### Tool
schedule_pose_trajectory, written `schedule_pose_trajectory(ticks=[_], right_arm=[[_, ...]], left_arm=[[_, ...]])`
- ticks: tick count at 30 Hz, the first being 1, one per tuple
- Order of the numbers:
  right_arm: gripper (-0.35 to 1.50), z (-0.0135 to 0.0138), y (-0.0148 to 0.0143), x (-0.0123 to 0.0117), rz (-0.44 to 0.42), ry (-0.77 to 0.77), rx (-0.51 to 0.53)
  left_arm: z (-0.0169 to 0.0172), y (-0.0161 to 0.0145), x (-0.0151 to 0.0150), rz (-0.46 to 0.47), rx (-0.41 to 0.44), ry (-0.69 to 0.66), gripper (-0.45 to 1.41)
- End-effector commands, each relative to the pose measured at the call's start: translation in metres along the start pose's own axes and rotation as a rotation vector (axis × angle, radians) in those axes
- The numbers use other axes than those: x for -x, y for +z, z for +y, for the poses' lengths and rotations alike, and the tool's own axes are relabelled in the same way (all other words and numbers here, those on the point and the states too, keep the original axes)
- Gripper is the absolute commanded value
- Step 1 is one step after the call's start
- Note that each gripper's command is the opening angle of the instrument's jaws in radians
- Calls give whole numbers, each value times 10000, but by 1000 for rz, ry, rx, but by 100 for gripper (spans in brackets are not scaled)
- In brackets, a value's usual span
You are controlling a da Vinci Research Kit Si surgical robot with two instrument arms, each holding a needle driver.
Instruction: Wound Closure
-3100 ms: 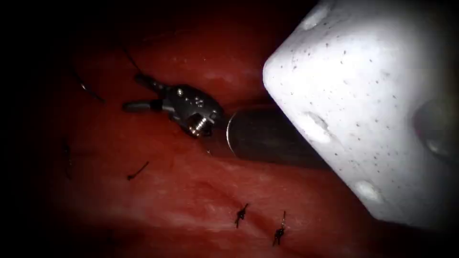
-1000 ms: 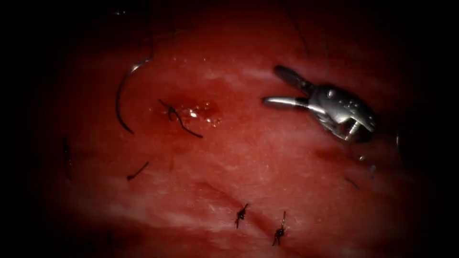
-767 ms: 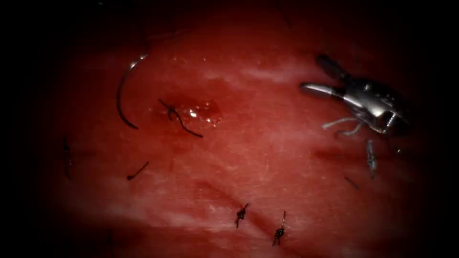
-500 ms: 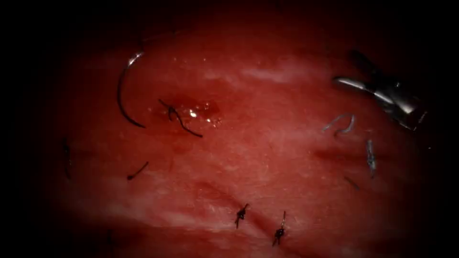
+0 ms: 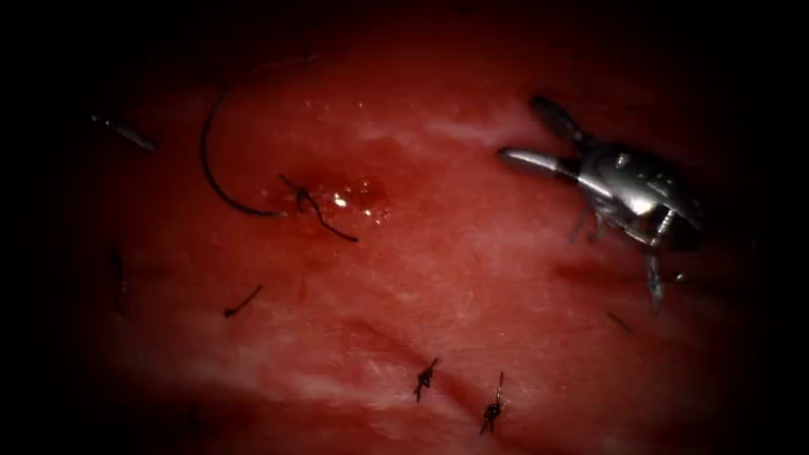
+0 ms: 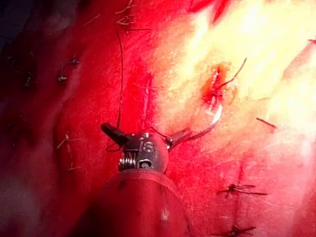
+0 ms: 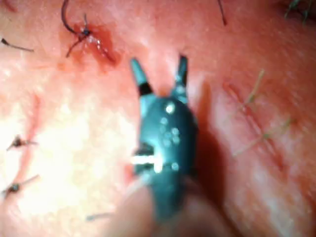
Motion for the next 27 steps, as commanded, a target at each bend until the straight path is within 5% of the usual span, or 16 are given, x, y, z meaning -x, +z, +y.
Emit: schedule_pose_trajectory(ticks=[1, 5, 13, 27], right_arm=[[141, -14, 13, 10, -5, 0, -10], [140, -20, 20, 15, -9, -6, -20], [140, -30, 30, 19, -12, -13, -37], [136, -48, 44, 12, 3, -12, -79]], left_arm=[[11, 0, 4, 2, 5, -3, 126], [50, -20, 9, -13, 43, -39, 125], [109, -11, -19, 75, 163, -106, 123], [95, 29, -23, -21, 57, -95, 123]])
